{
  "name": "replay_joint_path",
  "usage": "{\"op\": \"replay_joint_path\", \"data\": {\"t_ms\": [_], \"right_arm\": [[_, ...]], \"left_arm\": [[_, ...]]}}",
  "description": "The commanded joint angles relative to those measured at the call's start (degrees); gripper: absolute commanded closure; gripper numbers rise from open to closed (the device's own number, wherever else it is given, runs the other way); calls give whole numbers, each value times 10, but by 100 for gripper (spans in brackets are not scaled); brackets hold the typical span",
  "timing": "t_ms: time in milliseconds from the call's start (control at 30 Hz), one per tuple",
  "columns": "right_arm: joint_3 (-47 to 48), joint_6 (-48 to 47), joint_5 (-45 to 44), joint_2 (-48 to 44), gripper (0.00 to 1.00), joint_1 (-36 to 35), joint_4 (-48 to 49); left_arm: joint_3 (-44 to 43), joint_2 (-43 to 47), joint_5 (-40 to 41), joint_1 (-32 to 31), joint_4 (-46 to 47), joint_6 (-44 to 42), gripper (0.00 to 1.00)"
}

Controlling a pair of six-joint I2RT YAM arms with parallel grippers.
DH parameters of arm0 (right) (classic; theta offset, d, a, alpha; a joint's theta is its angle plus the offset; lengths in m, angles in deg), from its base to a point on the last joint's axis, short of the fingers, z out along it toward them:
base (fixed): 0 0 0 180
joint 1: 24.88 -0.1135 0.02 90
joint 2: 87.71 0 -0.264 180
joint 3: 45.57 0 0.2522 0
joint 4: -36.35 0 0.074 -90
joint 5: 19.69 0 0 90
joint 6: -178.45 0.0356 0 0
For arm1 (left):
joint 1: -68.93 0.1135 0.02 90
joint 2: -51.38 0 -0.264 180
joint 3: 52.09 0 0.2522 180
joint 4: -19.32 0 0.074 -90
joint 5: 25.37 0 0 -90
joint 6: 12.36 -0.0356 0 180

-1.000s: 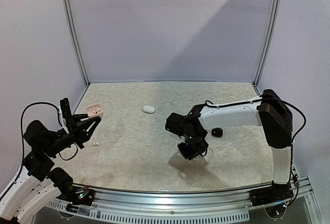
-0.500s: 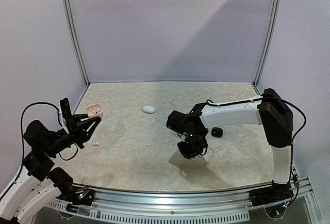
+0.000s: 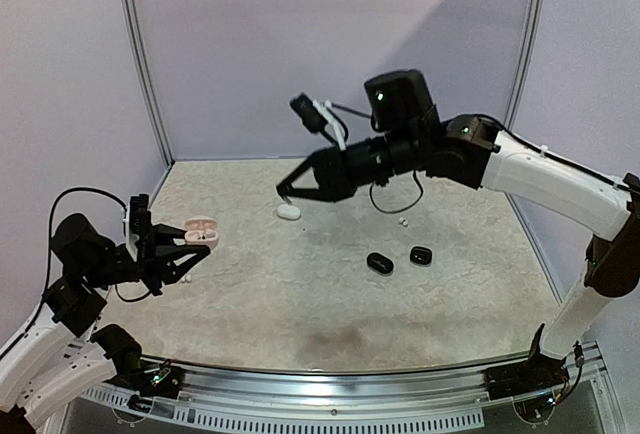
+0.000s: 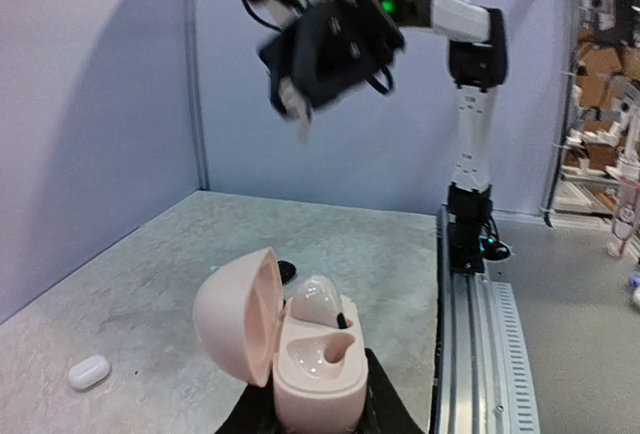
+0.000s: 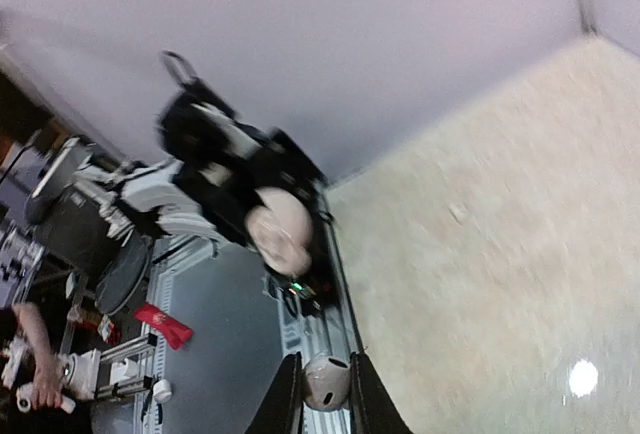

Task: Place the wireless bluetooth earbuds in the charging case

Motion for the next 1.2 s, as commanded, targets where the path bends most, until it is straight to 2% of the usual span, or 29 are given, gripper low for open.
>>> {"op": "replay_joint_path", "data": {"t_ms": [0, 67, 167, 267, 500, 1000, 1167], "right_arm": [[124, -84, 178, 49, 91, -31, 30], [185, -103, 227, 86, 92, -50, 23], [240, -123, 292, 123, 93, -67, 35], [251, -117, 321, 136, 92, -77, 64], [271, -131, 330, 159, 93, -96, 68], [344, -207, 301, 216, 94, -113, -100], [346, -221, 287, 216, 94, -114, -113]], "left_arm": [[-61, -60, -156, -4, -8, -69, 100], [-92, -92, -202, -15, -45, -115, 100], [-123, -124, -219, -38, -82, -154, 100], [-147, -145, -231, -62, -110, -175, 100], [-182, -185, -223, -109, -123, -203, 100], [-219, -218, -223, -133, -97, -224, 100], [-225, -222, -222, -137, -98, -225, 100]]}}
